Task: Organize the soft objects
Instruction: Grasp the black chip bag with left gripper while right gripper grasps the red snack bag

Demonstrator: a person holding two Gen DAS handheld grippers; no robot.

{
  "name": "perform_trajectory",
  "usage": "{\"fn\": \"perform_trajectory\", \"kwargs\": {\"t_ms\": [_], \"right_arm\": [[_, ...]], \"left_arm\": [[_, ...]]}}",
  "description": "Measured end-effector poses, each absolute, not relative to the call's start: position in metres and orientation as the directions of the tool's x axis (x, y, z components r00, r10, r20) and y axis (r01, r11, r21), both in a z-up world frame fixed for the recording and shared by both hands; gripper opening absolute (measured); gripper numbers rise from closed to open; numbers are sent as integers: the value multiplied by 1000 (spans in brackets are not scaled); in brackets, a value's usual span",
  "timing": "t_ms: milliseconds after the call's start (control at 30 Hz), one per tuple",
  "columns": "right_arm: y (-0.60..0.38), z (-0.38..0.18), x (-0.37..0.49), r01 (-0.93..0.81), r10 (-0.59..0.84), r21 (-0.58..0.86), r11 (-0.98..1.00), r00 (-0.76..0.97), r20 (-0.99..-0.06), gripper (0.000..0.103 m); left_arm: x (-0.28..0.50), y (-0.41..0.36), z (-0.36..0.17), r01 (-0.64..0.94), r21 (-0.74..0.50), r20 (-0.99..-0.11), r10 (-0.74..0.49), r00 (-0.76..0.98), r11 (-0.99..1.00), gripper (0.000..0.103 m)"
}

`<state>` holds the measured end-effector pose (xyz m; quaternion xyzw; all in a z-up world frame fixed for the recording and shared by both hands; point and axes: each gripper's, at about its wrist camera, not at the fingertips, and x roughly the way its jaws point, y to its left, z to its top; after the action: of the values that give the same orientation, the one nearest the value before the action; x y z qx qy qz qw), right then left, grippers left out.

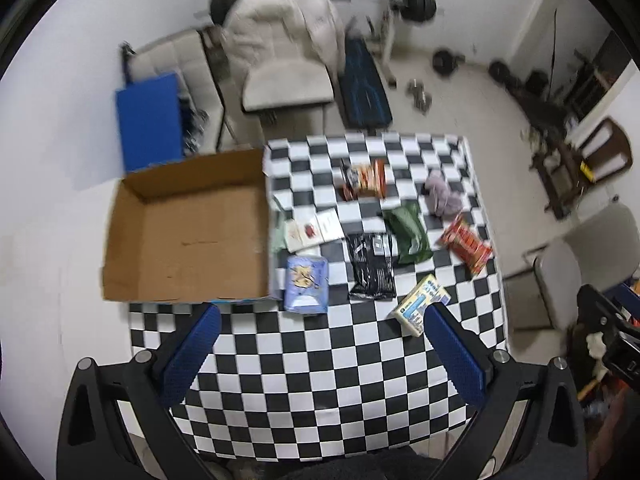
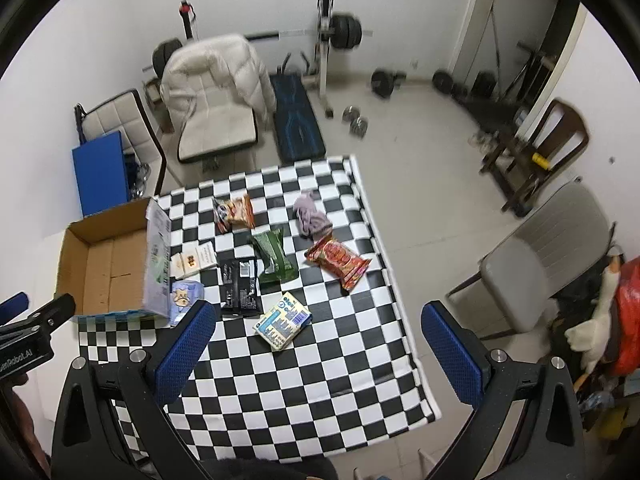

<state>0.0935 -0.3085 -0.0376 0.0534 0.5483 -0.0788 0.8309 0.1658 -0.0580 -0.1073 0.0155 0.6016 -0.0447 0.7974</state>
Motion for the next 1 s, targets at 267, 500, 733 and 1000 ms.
{"fn": "perform_trajectory", "kwargs": {"t_ms": [267,500,733,1000], "right_arm": [[-354,-210,196,73,-38,-26,997,163,-986,103],[-368,-342,257,-117,-63,-60,991,-26,-998,103],[-377,-410,281,-211,-63,-37,977,-114,-991,103],[-394,-444,302,-272,-75,-28,962,-166,-983,103]], "left_arm": [[241,-113,-245,120,-106,-994,-109,14,987,103],[273,-136,-368,48,-139,-963,-124,-238,989,103],[278,-146,-418,50,-121,-943,-99,-319,991,103],[269,-154,-436,86,-82,-947,-50,-317,993,79]]}}
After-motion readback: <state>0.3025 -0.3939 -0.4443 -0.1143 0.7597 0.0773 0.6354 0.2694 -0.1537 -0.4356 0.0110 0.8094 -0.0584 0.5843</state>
